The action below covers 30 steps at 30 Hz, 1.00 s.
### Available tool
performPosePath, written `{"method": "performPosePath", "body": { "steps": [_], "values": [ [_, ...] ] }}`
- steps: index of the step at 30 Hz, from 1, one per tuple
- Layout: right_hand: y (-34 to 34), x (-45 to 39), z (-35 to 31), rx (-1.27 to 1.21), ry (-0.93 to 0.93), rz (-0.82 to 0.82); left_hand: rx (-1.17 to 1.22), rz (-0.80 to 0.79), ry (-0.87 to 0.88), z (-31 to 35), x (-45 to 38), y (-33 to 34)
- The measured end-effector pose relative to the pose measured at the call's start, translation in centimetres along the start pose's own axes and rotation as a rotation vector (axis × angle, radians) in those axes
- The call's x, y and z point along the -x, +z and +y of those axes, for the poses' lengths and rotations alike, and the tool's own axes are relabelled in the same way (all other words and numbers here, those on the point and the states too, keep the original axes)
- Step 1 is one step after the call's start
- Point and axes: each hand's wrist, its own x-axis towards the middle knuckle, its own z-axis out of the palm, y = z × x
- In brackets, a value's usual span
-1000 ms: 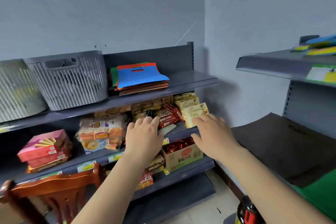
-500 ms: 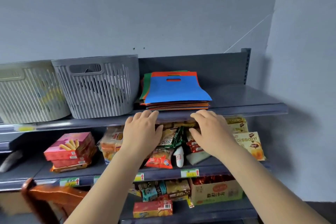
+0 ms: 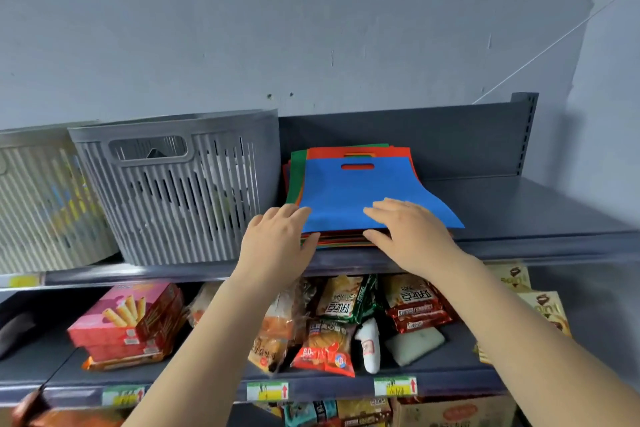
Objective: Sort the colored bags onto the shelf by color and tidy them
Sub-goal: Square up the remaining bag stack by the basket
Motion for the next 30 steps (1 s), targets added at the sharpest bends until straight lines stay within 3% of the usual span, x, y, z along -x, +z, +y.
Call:
{"method": "performPosePath", "body": {
  "steps": [3,6,12,15,21,26,30],
  "values": [
    [0.4,-1.5,0.6,-0.006,0.031,-0.096,0.038,0.002,0.035,-1.1,-2.0,0.8],
    [0.7,-2.3,1.4,0.009,0.031,-0.067,0.091,0.004,0.070,-2.1,-3.3,1.4],
    [2.0,-3.6,2.7,0.008,0.082,0.182,0.324,0.085,-0.017,-3.1,-4.7,2.3],
    [2.6,-4.6,3.2,-0.111,0.219,0.274,0.398,0.131,-0.048,-3.3,-5.3,2.7],
    [2.1,-5.7,4.0,-0.392,0.389,0.440,0.327,-0.017,0.022,-3.1,-6.4,4.5],
    [1.9,-6.0,4.5,-0.382,0.371,0.499,0.337,-0.128,0.073,-3.3,-6.7,5.6],
    [2.0,-5.9,4.5,-0.345,0.329,0.519,0.425,-0.102,0.112,-3.6,-6.7,5.6]
  ]
}}
